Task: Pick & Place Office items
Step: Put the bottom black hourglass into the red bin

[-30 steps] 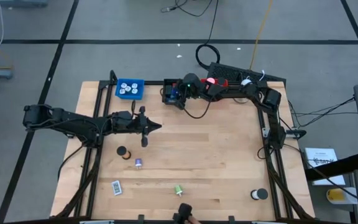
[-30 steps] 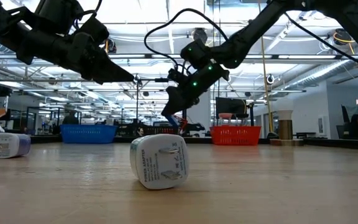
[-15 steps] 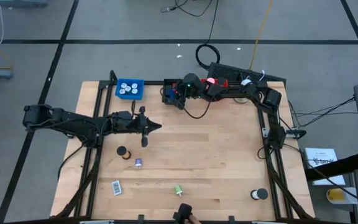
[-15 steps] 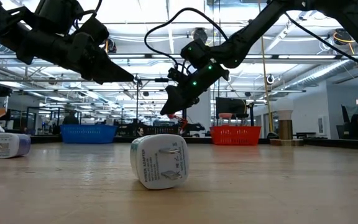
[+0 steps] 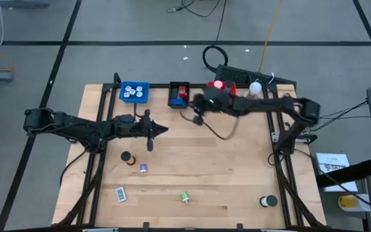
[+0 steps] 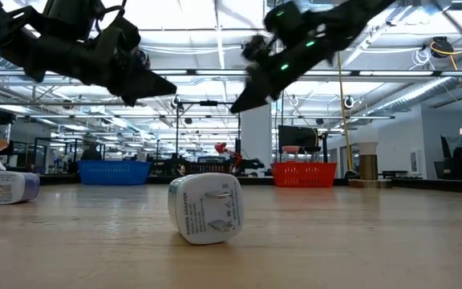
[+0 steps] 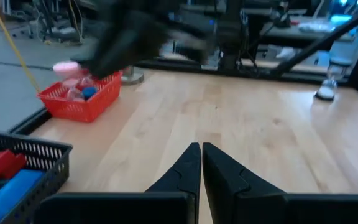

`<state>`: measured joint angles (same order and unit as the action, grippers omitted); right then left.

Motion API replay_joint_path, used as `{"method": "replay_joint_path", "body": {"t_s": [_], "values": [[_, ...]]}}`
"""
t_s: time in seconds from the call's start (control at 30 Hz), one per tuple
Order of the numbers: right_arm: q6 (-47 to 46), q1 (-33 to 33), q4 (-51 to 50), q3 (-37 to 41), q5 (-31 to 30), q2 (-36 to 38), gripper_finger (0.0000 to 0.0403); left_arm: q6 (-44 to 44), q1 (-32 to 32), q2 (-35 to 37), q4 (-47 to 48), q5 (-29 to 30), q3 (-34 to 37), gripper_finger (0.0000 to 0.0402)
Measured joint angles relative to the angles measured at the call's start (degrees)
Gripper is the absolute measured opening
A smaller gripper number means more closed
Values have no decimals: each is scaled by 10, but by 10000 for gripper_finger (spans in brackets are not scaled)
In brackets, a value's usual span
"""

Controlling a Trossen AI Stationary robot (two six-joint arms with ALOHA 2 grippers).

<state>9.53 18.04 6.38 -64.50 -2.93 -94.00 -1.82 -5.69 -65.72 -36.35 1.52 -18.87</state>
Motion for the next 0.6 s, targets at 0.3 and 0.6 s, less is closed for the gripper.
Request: {"method": "replay_joint_path", "body": {"t_s": [0.3,0.6], "values": [[-80,-86,176,255,-48,184,15,-42,6,0,-3,5,-3,20],[-78,-121,378,390,-61,217,8,-39,21,4,34,21,-4,4]]}}
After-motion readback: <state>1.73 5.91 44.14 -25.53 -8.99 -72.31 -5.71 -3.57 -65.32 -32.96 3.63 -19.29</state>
